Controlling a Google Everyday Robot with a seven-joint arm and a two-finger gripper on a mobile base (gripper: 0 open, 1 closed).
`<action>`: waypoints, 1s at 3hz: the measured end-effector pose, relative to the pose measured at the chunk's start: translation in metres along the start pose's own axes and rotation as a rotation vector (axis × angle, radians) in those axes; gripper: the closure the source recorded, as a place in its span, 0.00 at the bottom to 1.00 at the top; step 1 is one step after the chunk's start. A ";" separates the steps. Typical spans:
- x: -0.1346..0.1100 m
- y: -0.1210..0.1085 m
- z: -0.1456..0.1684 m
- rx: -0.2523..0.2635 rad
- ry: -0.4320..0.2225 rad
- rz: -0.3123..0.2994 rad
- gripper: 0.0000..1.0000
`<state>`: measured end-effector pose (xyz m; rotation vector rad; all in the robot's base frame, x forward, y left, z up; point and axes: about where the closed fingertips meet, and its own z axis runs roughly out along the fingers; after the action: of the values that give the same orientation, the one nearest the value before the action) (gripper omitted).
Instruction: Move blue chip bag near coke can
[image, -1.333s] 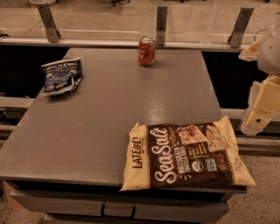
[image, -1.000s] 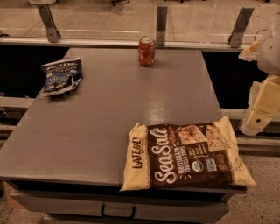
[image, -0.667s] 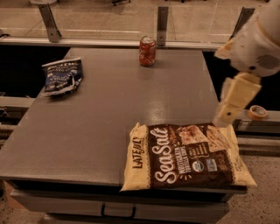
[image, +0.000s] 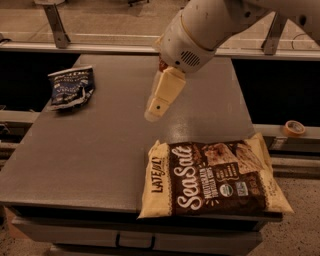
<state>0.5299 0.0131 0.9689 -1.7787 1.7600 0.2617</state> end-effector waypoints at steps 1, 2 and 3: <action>0.000 0.000 0.000 0.000 0.001 0.000 0.00; -0.004 -0.008 0.012 0.014 -0.036 0.020 0.00; -0.033 -0.035 0.069 0.010 -0.142 0.040 0.00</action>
Offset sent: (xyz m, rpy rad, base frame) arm 0.0315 0.0244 -0.0157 0.1175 -0.0085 -0.0410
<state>0.5795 0.0760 0.9423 -1.6767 1.6951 0.3857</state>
